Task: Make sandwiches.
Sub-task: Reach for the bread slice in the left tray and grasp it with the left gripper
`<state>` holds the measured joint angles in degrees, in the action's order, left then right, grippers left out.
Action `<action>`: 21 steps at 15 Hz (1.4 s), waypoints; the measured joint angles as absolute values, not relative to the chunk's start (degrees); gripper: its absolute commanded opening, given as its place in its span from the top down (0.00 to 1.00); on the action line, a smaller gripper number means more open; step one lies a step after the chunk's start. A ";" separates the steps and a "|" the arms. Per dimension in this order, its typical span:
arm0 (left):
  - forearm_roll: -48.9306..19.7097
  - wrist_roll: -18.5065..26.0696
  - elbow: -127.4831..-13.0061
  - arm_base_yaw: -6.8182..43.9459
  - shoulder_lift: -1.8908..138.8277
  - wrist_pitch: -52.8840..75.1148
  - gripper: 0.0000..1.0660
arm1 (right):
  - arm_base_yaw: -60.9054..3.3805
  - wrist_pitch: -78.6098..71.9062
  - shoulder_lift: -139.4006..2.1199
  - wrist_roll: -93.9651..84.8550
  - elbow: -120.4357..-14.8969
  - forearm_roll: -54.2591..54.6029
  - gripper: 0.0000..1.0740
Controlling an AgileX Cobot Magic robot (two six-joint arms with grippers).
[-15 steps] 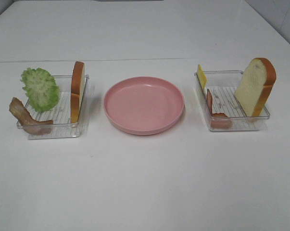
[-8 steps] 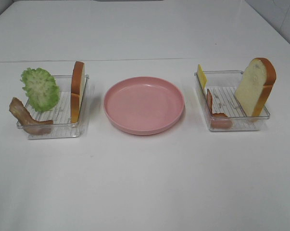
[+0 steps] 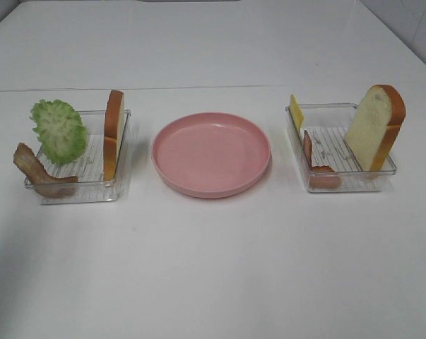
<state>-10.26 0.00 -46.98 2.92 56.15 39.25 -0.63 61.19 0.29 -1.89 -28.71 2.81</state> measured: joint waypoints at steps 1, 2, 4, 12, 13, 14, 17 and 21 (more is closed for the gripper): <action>-10.37 0.00 -50.48 2.92 60.85 40.85 0.26 | -0.63 61.19 0.29 -1.89 -28.71 2.81 0.27; -10.43 0.34 -58.33 4.18 70.24 45.84 0.27 | -0.63 61.19 0.29 -1.89 -28.71 2.81 0.27; -10.49 0.92 -62.51 5.33 74.08 47.96 0.27 | -0.63 61.19 0.29 -1.89 -28.71 2.81 0.27; -5.84 -5.79 -95.80 14.55 103.76 66.12 0.29 | -0.63 61.19 0.29 -1.83 -28.71 2.81 0.27; -4.18 -7.51 -99.12 15.76 106.63 68.30 0.29 | -0.63 61.19 0.29 -1.83 -28.71 2.81 0.27; -3.04 -9.11 -102.50 16.96 109.55 69.10 0.29 | -0.63 61.19 0.29 -1.83 -28.71 2.81 0.27; -2.35 -11.57 -109.72 19.25 116.20 69.27 0.29 | -0.63 61.19 0.29 -1.83 -28.71 2.81 0.27; -2.46 -12.72 -115.91 20.57 124.16 69.33 0.29 | -0.63 61.19 0.29 -1.83 -28.71 2.81 0.27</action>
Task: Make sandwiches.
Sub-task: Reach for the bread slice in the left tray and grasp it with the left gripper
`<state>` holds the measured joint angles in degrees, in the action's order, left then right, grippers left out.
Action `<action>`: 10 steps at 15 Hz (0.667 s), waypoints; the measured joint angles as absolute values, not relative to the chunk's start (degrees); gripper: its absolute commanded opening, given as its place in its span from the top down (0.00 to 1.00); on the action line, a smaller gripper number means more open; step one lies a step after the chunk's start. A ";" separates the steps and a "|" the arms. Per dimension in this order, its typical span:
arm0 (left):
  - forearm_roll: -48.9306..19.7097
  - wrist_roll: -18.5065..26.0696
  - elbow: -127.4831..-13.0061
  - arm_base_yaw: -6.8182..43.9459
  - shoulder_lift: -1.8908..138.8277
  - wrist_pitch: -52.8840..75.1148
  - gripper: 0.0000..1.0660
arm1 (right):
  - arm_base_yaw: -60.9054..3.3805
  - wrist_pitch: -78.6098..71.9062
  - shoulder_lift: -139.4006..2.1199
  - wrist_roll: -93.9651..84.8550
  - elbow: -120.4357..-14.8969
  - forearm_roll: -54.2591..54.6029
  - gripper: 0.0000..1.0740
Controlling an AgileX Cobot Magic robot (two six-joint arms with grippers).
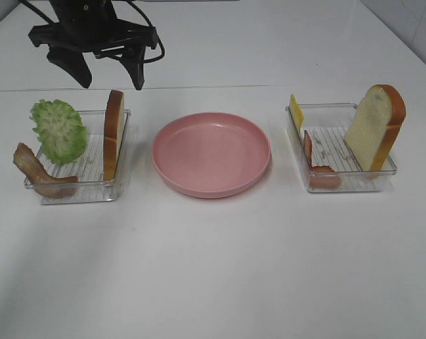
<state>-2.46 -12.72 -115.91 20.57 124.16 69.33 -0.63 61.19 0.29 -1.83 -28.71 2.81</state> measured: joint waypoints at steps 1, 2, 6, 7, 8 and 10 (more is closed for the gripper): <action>-2.46 -12.83 -115.91 20.57 124.96 69.33 0.29 | -0.63 61.19 0.29 -1.83 -28.71 2.81 0.27; -2.46 -12.89 -115.91 20.57 125.59 69.33 0.29 | -0.63 61.19 0.29 -1.83 -28.71 2.81 0.27; -2.06 -12.89 -116.02 20.57 128.80 69.56 0.29 | -0.63 61.19 0.29 -1.83 -28.71 2.81 0.27; -1.60 -12.89 -116.08 20.57 129.32 69.56 0.29 | -0.63 61.19 0.29 -1.83 -28.71 2.81 0.27; -1.15 -12.89 -116.14 20.57 129.83 69.56 0.29 | -0.63 61.19 0.29 -1.83 -28.71 2.81 0.27; -0.80 -12.89 -116.20 20.57 130.69 69.61 0.29 | -0.63 61.19 0.29 -1.83 -28.71 2.81 0.27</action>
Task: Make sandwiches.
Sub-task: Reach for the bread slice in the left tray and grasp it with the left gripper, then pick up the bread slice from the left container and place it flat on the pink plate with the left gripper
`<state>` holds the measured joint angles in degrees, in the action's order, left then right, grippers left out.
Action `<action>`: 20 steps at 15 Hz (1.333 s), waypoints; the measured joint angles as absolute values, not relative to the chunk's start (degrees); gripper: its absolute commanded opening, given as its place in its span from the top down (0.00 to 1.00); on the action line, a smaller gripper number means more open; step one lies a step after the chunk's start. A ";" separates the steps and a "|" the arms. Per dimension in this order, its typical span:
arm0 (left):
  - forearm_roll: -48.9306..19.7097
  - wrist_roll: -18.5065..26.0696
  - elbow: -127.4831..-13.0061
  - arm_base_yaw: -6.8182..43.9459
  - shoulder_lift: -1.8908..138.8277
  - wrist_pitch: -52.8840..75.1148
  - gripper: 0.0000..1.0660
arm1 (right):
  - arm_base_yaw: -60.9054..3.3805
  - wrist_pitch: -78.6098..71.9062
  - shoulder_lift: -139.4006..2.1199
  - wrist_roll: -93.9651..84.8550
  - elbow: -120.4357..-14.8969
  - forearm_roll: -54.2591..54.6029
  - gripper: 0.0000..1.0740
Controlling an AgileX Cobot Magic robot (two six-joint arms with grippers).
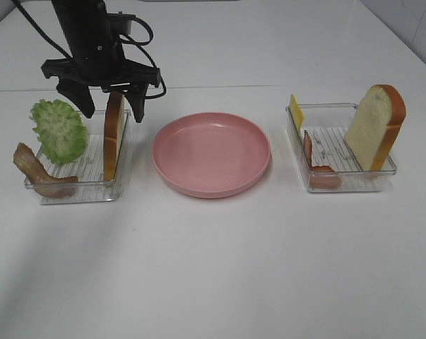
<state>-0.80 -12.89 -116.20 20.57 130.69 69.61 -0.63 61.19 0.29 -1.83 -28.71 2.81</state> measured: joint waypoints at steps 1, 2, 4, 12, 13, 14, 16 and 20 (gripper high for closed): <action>-0.52 -12.89 -116.20 20.57 131.09 69.67 0.31 | -0.63 61.19 0.29 -1.83 -28.71 2.81 0.27; -0.40 -12.89 -116.20 20.57 131.21 69.67 0.37 | -0.63 61.19 0.29 -1.83 -28.71 2.81 0.27; 0.00 -12.89 -116.20 20.57 131.61 69.73 0.52 | -0.63 61.19 0.29 -1.83 -28.71 2.81 0.27; 0.40 -12.95 -116.20 20.57 131.67 69.90 1.00 | -0.63 61.19 0.29 -1.83 -28.71 2.81 0.27; 0.00 -12.95 -116.20 20.57 131.15 69.96 1.00 | -0.63 61.19 0.29 -1.83 -28.71 2.81 0.27; 0.00 -12.95 -116.20 20.57 130.23 70.07 1.00 | -0.63 61.19 0.29 -1.83 -28.71 2.81 0.27; -0.97 -12.95 -116.20 20.57 124.85 70.07 1.00 | -0.63 61.19 0.29 -1.83 -28.71 2.81 0.27; -8.54 -7.68 -116.48 18.96 117.34 70.19 1.00 | -0.63 61.19 0.29 -1.83 -28.71 2.81 0.27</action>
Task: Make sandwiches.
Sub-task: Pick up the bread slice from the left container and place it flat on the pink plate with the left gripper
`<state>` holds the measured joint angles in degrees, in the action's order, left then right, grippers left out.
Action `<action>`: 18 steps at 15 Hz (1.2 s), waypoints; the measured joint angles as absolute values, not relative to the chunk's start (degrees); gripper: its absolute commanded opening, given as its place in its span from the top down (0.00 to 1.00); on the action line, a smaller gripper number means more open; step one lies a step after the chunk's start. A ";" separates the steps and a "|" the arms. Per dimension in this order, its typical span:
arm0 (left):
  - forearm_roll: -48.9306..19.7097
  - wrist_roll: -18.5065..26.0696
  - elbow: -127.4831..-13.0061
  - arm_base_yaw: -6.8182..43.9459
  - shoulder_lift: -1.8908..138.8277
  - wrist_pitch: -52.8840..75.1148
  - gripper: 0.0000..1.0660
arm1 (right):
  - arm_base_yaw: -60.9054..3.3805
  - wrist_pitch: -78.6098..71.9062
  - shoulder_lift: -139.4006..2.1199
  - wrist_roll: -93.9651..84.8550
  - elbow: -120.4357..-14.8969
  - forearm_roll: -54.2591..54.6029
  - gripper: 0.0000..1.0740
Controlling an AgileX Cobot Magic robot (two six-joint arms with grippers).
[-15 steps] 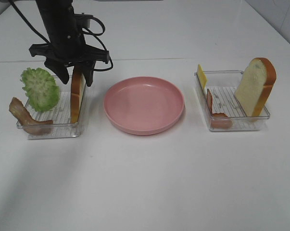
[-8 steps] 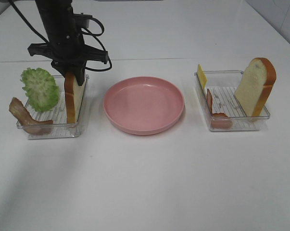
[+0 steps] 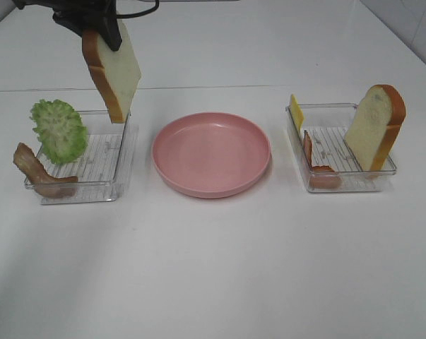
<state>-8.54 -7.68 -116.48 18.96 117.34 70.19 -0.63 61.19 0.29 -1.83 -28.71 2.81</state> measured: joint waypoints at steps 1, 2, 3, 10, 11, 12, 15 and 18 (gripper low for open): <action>-12.72 -5.33 -116.48 17.13 117.28 70.19 1.00 | -0.63 61.19 0.29 -1.83 -28.71 2.81 0.27; -17.59 -2.64 -116.48 15.13 117.86 70.19 1.00 | -0.63 61.19 0.29 -1.83 -28.71 2.81 0.27; -22.06 0.52 -116.48 13.58 118.66 70.13 1.00 | -0.63 61.19 0.29 -1.83 -28.71 2.81 0.27; -49.39 14.27 -116.48 12.15 131.78 67.32 1.00 | -0.63 61.19 0.29 -1.83 -28.71 2.81 0.27; -52.37 15.70 -116.48 12.15 133.61 66.41 1.00 | -0.63 61.19 0.29 -1.83 -28.71 2.81 0.27; -55.41 17.65 -116.48 12.15 135.45 65.15 1.00 | -0.63 61.19 0.29 -1.83 -28.71 2.81 0.27; -64.80 23.61 -116.48 12.32 140.20 62.40 1.00 | -0.63 61.19 0.29 -1.83 -28.71 2.81 0.27; -68.47 25.61 -116.48 13.29 143.64 61.76 1.00 | -0.63 61.19 0.29 -1.83 -28.71 2.81 0.27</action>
<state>-68.47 25.61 -116.48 13.29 143.64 61.76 -0.63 61.19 0.29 -1.83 -28.71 2.81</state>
